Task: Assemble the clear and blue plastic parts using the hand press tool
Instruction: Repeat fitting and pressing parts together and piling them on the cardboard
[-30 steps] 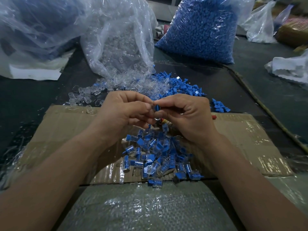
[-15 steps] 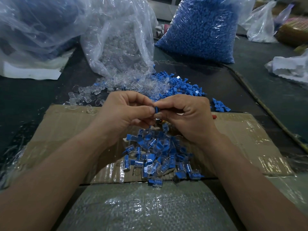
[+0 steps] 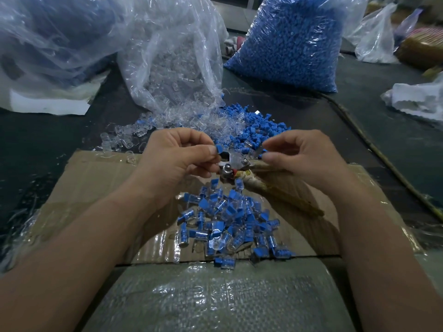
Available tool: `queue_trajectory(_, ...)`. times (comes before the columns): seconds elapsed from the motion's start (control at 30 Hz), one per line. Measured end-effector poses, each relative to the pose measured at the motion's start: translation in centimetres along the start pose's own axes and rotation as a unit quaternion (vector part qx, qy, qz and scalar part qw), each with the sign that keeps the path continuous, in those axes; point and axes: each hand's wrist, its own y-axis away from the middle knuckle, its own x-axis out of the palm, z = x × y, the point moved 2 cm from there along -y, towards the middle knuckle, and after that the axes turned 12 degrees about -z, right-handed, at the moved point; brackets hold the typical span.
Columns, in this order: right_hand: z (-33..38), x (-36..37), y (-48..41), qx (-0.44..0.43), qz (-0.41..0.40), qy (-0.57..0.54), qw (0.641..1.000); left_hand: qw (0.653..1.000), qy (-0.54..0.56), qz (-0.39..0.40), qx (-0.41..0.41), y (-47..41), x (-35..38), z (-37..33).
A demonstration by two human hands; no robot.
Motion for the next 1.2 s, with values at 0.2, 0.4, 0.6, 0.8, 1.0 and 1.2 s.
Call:
queue_trajectory(0.2,-1.2,-0.2,0.3,0.070,0.203,0.136,0.967,1.000,-0.003,-0.003,0.006,-0.2,-0.1,0.1)
queue_trajectory(0.4,-0.7,0.3,0.1,0.034,0.186,0.203,0.961,1.000,-0.004,-0.004,0.002,-0.2,0.1,0.2)
queue_trajectory(0.6,0.3,1.1,0.3,-0.025,0.125,0.289,0.949,1.000,0.004,-0.002,-0.005,-0.2,0.0,0.3)
queue_trajectory(0.8,0.3,1.9,0.2,-0.038,0.085,0.315,0.945,1.000,0.001,-0.012,0.004,-0.3,-0.1,0.3)
queue_trajectory(1.0,0.2,1.8,0.0,-0.074,-0.002,0.250,0.965,0.998,0.016,-0.041,0.038,-0.3,-0.3,0.2)
queue_trajectory(1.2,1.4,2.4,1.0,-0.085,-0.022,0.133,0.987,0.995,0.032,-0.064,0.065,-0.2,-0.3,0.1)
